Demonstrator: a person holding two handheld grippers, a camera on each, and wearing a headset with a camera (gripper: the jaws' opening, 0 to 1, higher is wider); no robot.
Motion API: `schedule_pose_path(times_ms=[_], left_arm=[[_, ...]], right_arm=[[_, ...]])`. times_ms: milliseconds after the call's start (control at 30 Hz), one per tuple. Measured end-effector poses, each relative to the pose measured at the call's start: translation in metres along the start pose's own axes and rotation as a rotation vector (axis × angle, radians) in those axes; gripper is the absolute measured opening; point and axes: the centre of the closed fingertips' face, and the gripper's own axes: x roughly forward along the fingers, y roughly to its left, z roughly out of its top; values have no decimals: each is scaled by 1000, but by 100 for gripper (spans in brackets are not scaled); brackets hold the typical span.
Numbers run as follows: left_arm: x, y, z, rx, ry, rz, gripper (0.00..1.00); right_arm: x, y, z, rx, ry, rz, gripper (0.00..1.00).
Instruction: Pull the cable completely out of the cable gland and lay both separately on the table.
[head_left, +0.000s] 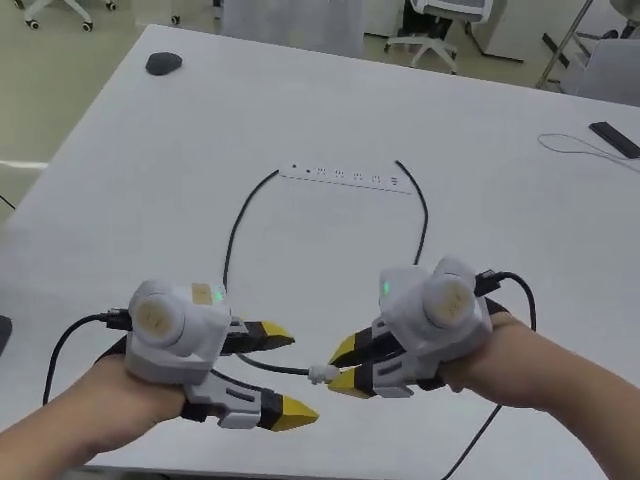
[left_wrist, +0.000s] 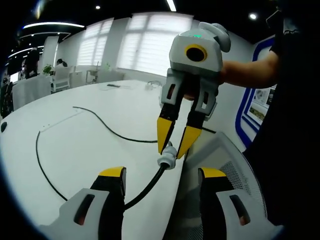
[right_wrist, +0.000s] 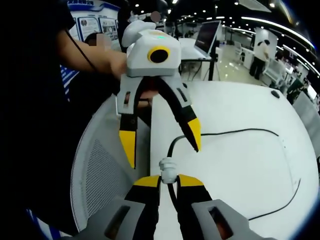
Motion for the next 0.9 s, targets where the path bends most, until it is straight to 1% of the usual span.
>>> schedule_pose_path(times_ms=[133,167,233,367,467,567,667,900], left_arm=[[2,0,1,0,-12,-10,55],[2,0,1,-1,-12,-11,54],[2,-1,3,1,-20,-16,51],[4,-4,5,-3,-32,-28,44],[7,-9,5,-3,-31,-40,40],[7,-12,3,9,-25,-52,32],[7,-15,2,4,-18,-64,27],[8,-17,2,0,-22,-80,22]], right_arm=[[0,3,2,-14,0,7,7],[0,4,2,-29,3,5,7],[1,6,0,-43,12,4,7],[0,7,-1,-49,11,3,7],[-1,7,-2,-52,8,2,7],[-1,7,-3,-61,8,3,7],[-2,7,-4,-67,7,2,7],[0,9,-7,-81,6,8,7]])
